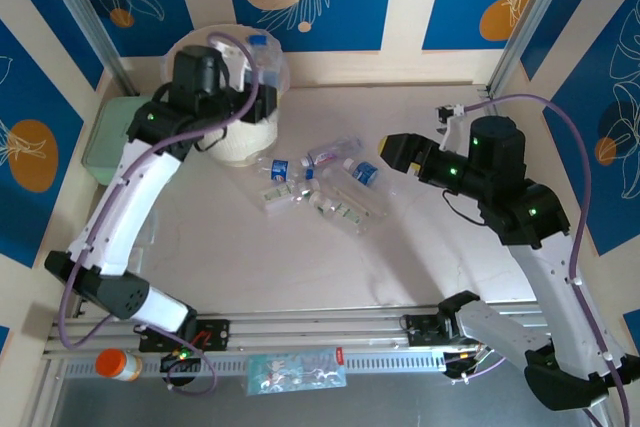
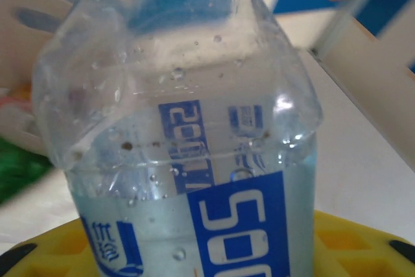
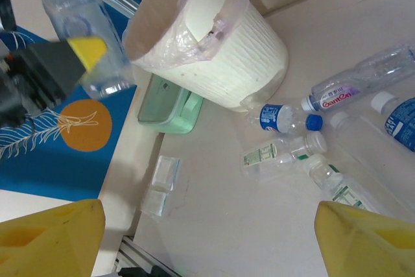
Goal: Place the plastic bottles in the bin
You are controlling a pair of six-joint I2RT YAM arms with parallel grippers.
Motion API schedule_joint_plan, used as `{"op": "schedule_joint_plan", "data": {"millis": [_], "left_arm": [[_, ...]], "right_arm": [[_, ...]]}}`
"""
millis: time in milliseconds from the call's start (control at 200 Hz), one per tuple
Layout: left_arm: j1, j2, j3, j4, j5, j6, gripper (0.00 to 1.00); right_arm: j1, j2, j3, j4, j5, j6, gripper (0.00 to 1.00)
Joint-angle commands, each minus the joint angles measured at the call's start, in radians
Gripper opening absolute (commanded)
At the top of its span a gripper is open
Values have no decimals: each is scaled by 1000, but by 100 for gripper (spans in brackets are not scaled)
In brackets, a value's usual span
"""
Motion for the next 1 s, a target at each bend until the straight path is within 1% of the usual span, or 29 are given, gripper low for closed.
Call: {"op": "schedule_joint_plan", "data": {"millis": [0,35,135,205,265,420,530,675,770,880,915,940,995], "left_arm": [[50,60,122,-15,-151,-51,30],[66,79,147,-9,-168,-65,30],[103,146,211,9,-171,-99,30],[125,199,256,7,-174,-91,25],[152,242,293,-2,-188,-97,25],[213,364,402,-46,-155,-137,26],[226,409,398,-27,-133,-139,26],[234,473,392,-40,-141,-146,27],[246,520,394,-38,-134,-149,30],[261,566,391,-34,-107,-162,38],[263,580,392,-37,-101,-164,42],[264,588,392,-40,-99,-166,49],[267,604,391,-47,-88,-167,57]], "right_arm": [[-21,-32,-22,-18,-53,-29,84],[-28,-39,-27,-22,-57,-30,84],[-50,-57,-35,-38,-70,-40,84],[-65,-70,-36,-52,-78,-46,84],[-75,-87,-44,-55,-92,-51,84],[-86,-107,-46,-74,-98,-66,84],[-95,-112,-40,-88,-96,-77,84],[-106,-115,-38,-90,-100,-81,84],[-110,-113,-45,-82,-112,-74,84],[-113,-108,-58,-68,-139,-62,84],[-112,-107,-62,-65,-143,-58,84],[-112,-104,-64,-64,-144,-56,83],[-113,-105,-70,-61,-146,-53,83]]}}
